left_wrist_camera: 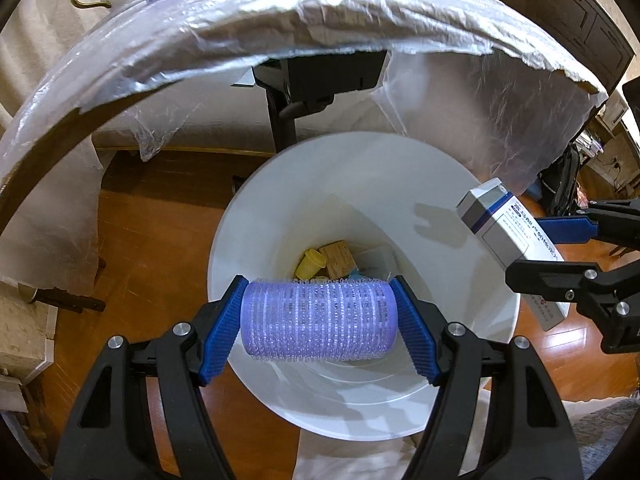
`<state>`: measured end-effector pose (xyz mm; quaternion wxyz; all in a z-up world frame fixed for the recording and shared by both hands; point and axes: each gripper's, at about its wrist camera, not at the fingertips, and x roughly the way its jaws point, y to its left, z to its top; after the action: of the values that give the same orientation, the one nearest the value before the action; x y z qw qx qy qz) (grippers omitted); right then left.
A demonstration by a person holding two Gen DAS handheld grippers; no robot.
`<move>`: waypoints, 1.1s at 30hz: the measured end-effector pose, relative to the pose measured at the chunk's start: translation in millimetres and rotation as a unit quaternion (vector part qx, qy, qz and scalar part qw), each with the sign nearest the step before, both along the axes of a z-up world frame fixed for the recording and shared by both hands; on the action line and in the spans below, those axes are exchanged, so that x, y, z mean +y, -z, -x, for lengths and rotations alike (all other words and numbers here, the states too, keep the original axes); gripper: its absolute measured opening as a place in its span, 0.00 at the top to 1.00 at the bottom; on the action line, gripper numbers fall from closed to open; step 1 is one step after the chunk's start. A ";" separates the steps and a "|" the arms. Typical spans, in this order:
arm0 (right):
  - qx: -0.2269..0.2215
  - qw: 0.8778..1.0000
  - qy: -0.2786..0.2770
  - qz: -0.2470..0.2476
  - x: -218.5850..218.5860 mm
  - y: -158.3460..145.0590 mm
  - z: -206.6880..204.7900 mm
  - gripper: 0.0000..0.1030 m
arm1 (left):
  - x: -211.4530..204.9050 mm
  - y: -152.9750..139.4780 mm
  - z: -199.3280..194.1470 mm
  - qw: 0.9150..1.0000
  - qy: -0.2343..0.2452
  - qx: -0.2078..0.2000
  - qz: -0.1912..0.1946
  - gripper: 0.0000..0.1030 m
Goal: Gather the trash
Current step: 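Hold the purple roller and medicine box above the bin opening, then open the left tool over the bin while the right tool releases the medicine box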
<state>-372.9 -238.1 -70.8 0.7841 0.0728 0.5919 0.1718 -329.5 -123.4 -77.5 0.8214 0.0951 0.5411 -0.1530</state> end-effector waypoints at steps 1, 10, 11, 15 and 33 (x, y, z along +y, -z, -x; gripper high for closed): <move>0.001 1.000 0.001 0.001 -0.3 1.6 -0.7 0.49 | -0.2 1.6 -1.1 1.000 0.001 0.001 -0.002 0.30; 0.006 1.000 0.005 0.005 -0.6 9.5 -5.4 0.49 | -5.6 9.3 -6.8 1.000 0.007 0.006 -0.010 0.30; 0.006 1.000 0.005 0.005 -0.8 10.2 -5.8 0.49 | -6.3 9.4 -6.7 1.000 0.007 0.005 -0.011 0.30; 0.006 1.000 0.003 0.010 0.1 9.6 -6.2 0.49 | -7.8 11.4 -8.4 1.000 0.006 0.006 -0.011 0.30; -0.069 0.997 0.037 0.020 -26.5 -48.6 10.5 0.26 | -9.6 -14.2 -3.9 1.000 -0.005 -0.025 -0.004 0.13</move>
<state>-383.4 -264.6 -22.2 0.8303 0.0662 0.5365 0.1355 -325.6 -133.0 -63.3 0.8353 0.0996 0.5212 -0.1437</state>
